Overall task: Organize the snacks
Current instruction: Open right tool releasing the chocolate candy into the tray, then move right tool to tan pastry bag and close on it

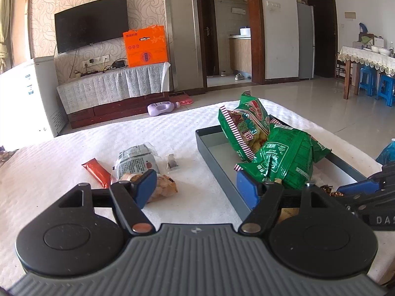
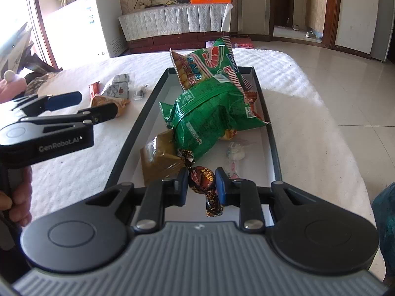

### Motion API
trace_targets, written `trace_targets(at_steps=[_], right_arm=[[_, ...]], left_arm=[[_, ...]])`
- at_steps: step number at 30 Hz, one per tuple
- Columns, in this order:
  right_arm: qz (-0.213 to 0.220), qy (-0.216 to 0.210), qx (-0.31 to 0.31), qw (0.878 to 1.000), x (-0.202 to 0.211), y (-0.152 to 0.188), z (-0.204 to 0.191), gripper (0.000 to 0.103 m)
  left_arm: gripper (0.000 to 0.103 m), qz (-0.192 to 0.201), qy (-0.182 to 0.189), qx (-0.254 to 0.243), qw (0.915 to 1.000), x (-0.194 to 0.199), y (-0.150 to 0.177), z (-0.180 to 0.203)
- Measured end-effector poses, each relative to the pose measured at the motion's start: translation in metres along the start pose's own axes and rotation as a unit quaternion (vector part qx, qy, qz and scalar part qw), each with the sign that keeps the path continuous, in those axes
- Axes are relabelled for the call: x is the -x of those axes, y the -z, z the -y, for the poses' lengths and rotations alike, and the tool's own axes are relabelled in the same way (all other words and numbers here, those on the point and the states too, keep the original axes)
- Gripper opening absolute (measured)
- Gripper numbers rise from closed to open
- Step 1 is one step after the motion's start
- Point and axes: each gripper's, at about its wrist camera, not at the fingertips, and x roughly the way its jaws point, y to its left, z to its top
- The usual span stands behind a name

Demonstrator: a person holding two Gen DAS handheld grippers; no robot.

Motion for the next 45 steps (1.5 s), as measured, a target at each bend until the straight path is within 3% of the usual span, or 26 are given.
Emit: trace_targets(at_steps=[4,7,16,22,30,32,34,37,41,45], right_arm=[[-0.004,0.006,0.004,1.000,-0.001,-0.001,-0.002,0.028],[0.002,0.008,-0.008,1.000,0.001,-0.001,0.001,0.040],[0.042,-0.012,-0.009,0.999,0.012,-0.006,-0.010,0.040],[0.056,-0.051,0.047,0.996,0.006,-0.019,-0.056,0.040],[0.041,-0.083,0.111,0.990,-0.025,-0.034,-0.126,0.040],[0.034,-0.083,0.114,0.989,-0.034,-0.039,-0.135,0.045],[0.033,-0.074,0.115,0.990,-0.042,-0.043,-0.144,0.063],[0.036,-0.068,0.105,0.992,-0.053,-0.050,-0.153,0.075],[0.033,-0.050,0.076,0.995,-0.078,-0.064,-0.160,0.080],[0.000,-0.024,0.052,0.998,-0.111,-0.073,-0.163,0.080]], left_arm=[[0.077,-0.001,-0.001,0.003,1.0000,0.000,0.000,-0.003],[0.077,-0.002,-0.004,0.005,1.0000,-0.001,0.001,-0.005],[0.077,-0.002,-0.026,0.018,0.9995,0.002,0.002,-0.029],[0.077,-0.012,-0.072,0.057,0.9957,0.008,0.006,-0.082],[0.077,-0.031,-0.123,0.122,0.9845,0.024,0.019,-0.154],[0.077,-0.033,-0.128,0.124,0.9834,0.027,0.021,-0.163],[0.077,-0.033,-0.129,0.125,0.9831,0.029,0.024,-0.170],[0.077,-0.035,-0.129,0.130,0.9824,0.030,0.027,-0.175],[0.077,-0.043,-0.125,0.136,0.9819,0.026,0.030,-0.177],[0.077,-0.035,-0.118,0.133,0.9834,0.024,0.025,-0.174]])
